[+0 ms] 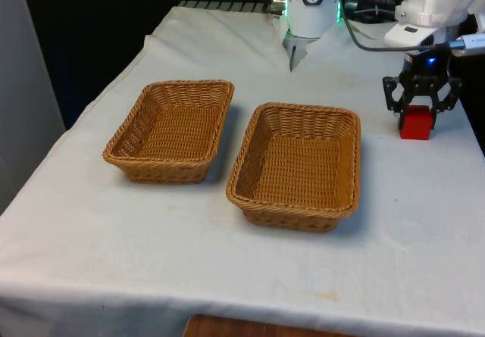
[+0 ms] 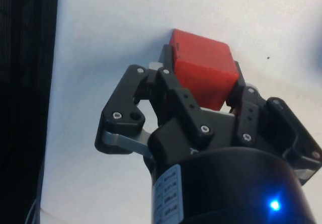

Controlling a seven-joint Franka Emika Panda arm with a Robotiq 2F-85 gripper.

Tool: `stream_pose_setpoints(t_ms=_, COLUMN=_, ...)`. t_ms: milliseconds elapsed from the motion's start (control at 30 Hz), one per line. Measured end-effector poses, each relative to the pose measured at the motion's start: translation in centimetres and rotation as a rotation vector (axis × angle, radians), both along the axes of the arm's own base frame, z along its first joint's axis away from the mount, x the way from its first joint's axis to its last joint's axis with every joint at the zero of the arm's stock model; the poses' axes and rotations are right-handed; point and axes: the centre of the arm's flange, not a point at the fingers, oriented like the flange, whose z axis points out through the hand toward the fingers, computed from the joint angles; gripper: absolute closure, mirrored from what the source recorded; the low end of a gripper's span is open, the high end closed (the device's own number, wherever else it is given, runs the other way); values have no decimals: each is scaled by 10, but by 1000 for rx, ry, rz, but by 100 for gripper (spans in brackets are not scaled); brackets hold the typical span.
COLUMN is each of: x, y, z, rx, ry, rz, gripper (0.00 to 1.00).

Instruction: Pick up the red cube and place it into the right basket.

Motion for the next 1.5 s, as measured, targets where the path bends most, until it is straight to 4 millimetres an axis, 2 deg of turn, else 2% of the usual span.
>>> stream_pose_setpoints(t_ms=167, x=3, y=1, z=5, rx=3, ry=-6, rz=-1, gripper=97)
stream_pose_setpoints(t_ms=433, x=4, y=-6, z=44, rx=-4, ry=-6, rz=-5, gripper=97)
stream_pose_setpoints(t_ms=733, x=5, y=-24, z=71, rx=-14, ry=-12, rz=15, gripper=97)
stream_pose_setpoints(t_ms=1167, x=10, y=-46, z=94, rx=-25, ry=-16, rz=46, gripper=97)
stream_pose_setpoints(t_ms=1300, x=13, y=-59, z=102, rx=-31, ry=-16, rz=56, gripper=97)
stream_pose_setpoints(t_ms=1500, x=16, y=-75, z=103, rx=-39, ry=-12, rz=63, gripper=97)
